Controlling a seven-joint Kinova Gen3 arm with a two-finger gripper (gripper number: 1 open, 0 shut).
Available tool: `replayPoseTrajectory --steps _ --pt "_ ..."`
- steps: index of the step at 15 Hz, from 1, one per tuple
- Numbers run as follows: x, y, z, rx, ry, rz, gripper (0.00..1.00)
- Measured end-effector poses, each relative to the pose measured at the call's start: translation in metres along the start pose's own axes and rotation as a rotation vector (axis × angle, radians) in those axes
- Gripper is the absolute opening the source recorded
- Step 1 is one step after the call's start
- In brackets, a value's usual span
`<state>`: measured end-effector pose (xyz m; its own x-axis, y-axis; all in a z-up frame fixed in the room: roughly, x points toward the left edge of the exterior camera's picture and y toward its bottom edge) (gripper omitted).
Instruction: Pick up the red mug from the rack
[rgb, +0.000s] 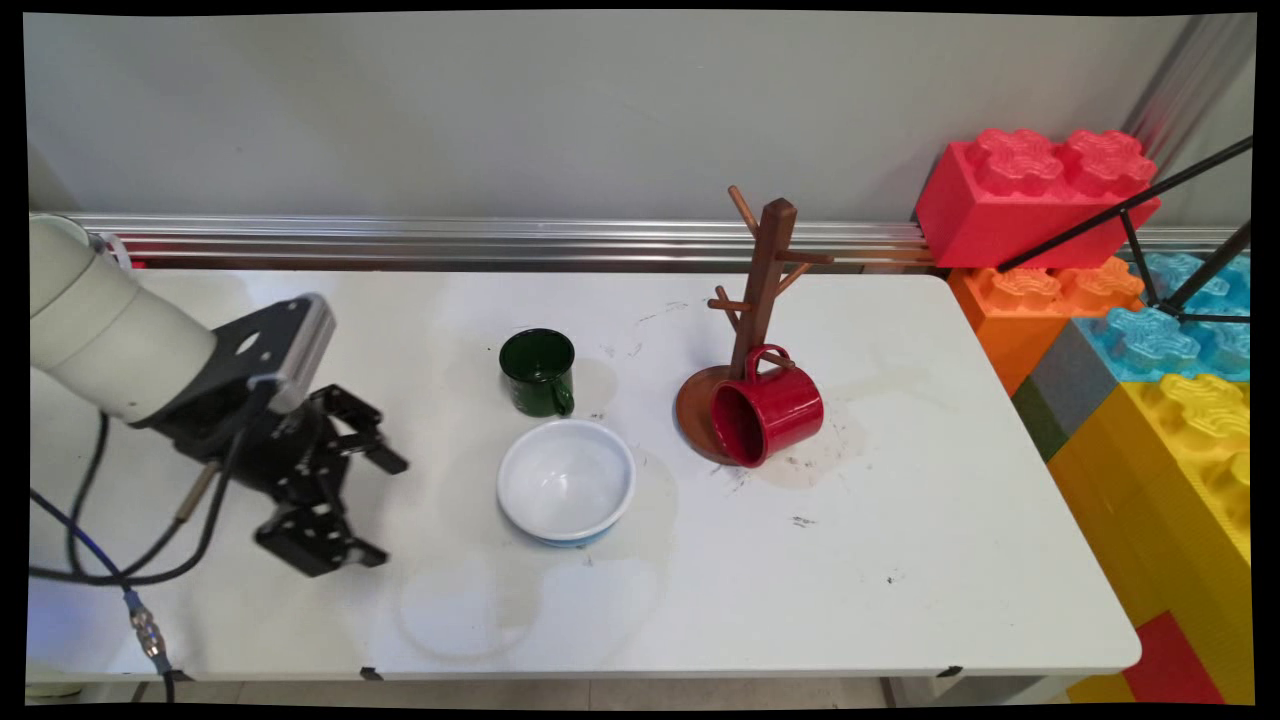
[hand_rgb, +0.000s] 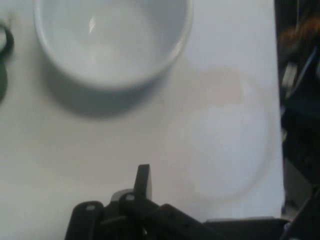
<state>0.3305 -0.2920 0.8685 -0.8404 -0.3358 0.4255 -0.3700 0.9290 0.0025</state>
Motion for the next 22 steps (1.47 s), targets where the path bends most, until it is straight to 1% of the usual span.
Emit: replayPoseTrajectory --steps 1,4,5,6,7,8,10,13,14,16,20,22 --pt "0.005 0.001 0.001 -0.003 0.026 -0.011 1.00" --pt "0.041 0.001 0.006 -0.016 0.198 -0.076 1.00" --pt "0.057 -0.001 0.008 -0.016 0.274 -0.098 1.00" --pt "0.082 -0.006 0.019 -0.017 0.408 -0.136 1.00" --pt "0.088 -0.008 0.026 -0.009 0.441 -0.156 1.00" --pt "0.090 -0.008 0.030 -0.003 0.455 -0.170 1.00" --pt "0.097 -0.010 0.046 0.020 0.492 -0.235 1.00" --pt "0.106 -0.007 0.058 0.012 0.526 -0.291 1.00" --pt "0.111 -0.005 0.066 0.010 0.532 -0.322 1.00" --pt "0.114 -0.004 0.079 0.014 0.518 -0.370 1.00" --pt "0.119 -0.006 0.096 0.018 0.489 -0.424 1.00" --pt "0.124 -0.006 0.102 0.021 0.487 -0.449 1.00"
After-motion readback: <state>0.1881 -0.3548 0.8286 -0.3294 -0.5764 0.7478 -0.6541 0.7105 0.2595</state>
